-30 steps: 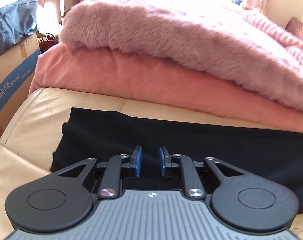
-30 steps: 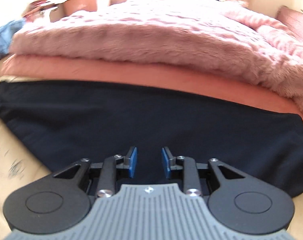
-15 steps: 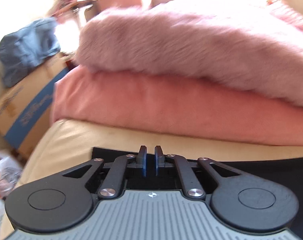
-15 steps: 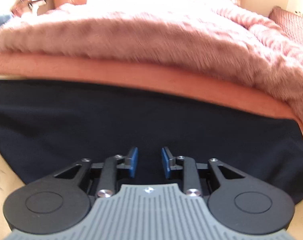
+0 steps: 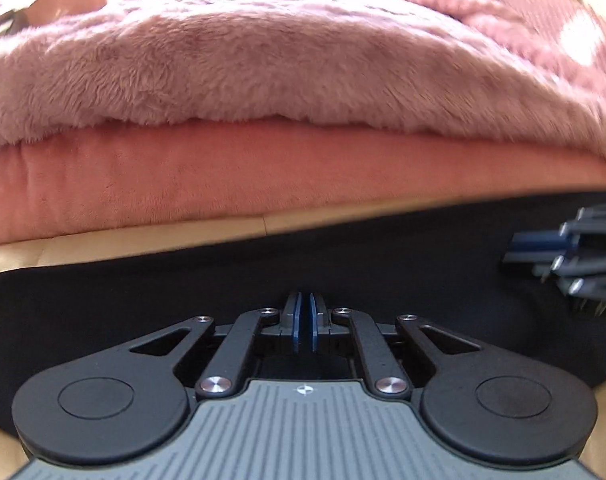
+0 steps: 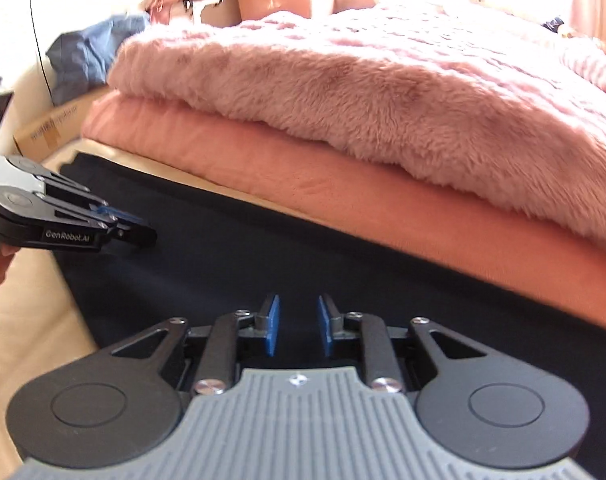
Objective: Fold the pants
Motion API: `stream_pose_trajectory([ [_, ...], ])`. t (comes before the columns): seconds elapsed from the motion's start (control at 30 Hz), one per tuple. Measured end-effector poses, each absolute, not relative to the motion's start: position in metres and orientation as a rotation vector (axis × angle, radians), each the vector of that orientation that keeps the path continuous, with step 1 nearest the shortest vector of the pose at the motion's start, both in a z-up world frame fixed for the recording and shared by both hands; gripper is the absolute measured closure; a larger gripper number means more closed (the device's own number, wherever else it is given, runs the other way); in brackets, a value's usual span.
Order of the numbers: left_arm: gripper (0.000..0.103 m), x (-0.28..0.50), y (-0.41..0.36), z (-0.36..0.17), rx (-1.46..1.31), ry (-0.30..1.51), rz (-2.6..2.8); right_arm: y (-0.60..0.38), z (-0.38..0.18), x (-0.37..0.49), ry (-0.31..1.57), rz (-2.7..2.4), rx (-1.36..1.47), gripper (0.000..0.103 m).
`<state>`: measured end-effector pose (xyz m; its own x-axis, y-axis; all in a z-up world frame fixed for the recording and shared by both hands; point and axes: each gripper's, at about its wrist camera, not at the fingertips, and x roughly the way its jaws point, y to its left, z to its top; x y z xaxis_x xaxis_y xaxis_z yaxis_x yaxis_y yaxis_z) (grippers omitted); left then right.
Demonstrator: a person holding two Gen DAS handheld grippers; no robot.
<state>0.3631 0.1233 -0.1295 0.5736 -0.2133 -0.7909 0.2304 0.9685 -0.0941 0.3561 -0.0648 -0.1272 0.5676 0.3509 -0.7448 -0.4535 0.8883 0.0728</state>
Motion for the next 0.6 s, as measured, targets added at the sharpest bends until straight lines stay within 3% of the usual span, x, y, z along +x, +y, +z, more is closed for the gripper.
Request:
stream_pose_trajectory([
  [0.23, 0.094, 0.385, 0.134, -0.121, -0.063, 0.872, -0.179, -0.077, -0.128, 0.397, 0.821, 0.376, -0.097, 0.087],
  [0.43, 0.094, 0.313, 0.119, -0.101, 0.055, 0.836, -0.344, -0.069, -0.111, 0.342, 0.784, 0.492, -0.074, 0.087],
  [0.6, 0.094, 0.262, 0.094, -0.117, 0.086, 0.899, -0.371, -0.049, -0.121, 0.284, 0.807, 0.505, -0.124, 0.088],
])
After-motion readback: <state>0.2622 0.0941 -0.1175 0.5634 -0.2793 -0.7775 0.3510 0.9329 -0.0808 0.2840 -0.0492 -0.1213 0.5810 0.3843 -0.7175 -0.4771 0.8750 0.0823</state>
